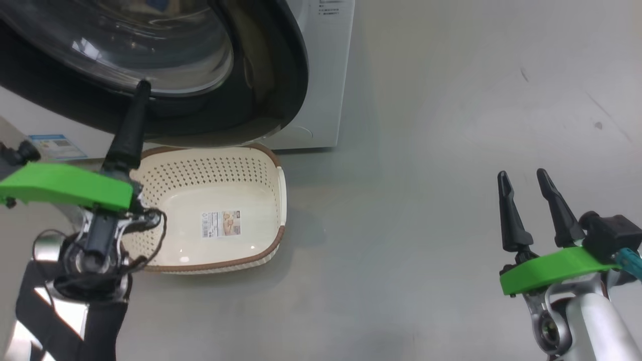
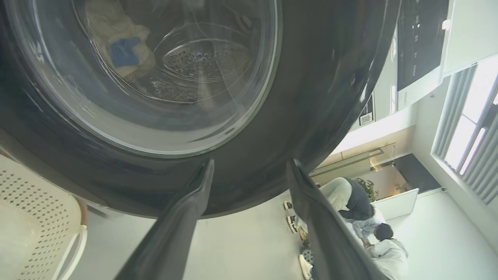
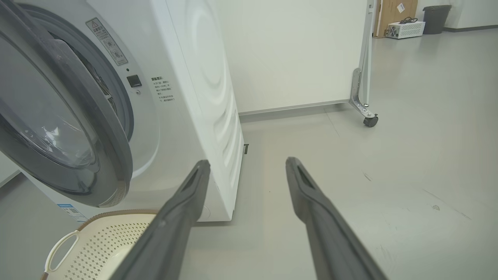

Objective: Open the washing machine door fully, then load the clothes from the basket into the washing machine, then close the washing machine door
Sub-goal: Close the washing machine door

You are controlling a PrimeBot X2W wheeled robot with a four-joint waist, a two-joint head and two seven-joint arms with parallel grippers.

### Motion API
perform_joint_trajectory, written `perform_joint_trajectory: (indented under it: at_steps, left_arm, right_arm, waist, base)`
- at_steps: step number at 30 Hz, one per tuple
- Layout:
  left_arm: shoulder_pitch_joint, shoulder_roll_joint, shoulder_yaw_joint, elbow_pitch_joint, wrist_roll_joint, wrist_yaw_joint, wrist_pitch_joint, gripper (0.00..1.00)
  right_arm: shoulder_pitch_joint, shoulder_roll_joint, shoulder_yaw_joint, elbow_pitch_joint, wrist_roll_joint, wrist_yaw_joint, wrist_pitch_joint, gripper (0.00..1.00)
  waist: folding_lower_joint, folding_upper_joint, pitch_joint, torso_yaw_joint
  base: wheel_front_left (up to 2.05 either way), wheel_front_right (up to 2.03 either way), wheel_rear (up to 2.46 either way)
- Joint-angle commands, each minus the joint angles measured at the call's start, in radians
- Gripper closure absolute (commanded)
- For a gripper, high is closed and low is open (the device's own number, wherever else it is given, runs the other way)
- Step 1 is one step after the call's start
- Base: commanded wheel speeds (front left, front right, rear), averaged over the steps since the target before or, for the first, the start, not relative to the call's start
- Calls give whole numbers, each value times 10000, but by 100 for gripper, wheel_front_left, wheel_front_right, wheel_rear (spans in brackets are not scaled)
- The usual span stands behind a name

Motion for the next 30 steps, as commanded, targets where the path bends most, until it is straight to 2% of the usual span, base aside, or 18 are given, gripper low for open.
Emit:
perform_joint_trajectory:
  at_steps: [1, 6, 11, 14, 20, 23, 30]
  left_arm:
    - [31, 556, 54, -365, 460, -71, -484, 0]
    - [719, 1094, -625, 102, 2067, -71, -2167, 0]
    - [1336, 1281, -1112, 429, 3424, -47, -3330, 0]
    - [1684, 1440, -1351, 487, 4476, 307, -3818, 0]
    - [2341, 1670, -1707, 386, 6370, 1307, -4241, 0]
    - [2710, 1685, -1770, 237, 6976, 1692, -4330, 0]
    - [3394, 1810, -2052, -48, 8146, 2281, -4396, 0]
  right_arm:
    - [-46, -51, 108, -289, -94, 4, 41, 0]
    - [152, -51, 39, -341, -238, 4, 148, 0]
    - [453, -51, 2, -419, -414, 4, 295, 0]
    - [654, -51, -36, -517, -512, 4, 401, 0]
    - [1019, -51, -3, -775, -681, 4, 641, 0]
    - [1173, -51, 10, -866, -716, 4, 723, 0]
    - [1480, -51, 80, -1006, -749, 4, 841, 0]
  waist:
    - [1, -1, -235, 118]
    - [1, -1, -644, 251]
    - [1, -1, -1055, 370]
    - [1, -1, -1243, 449]
    - [1, -1, -1547, 565]
    - [1, -1, -1669, 609]
    - [1, -1, -1868, 636]
  base:
    - [0, 0, 0]
    - [0, 0, 0]
    - [0, 0, 0]
    - [0, 0, 0]
    - [0, 0, 0]
    - [0, 0, 0]
    - [0, 0, 0]
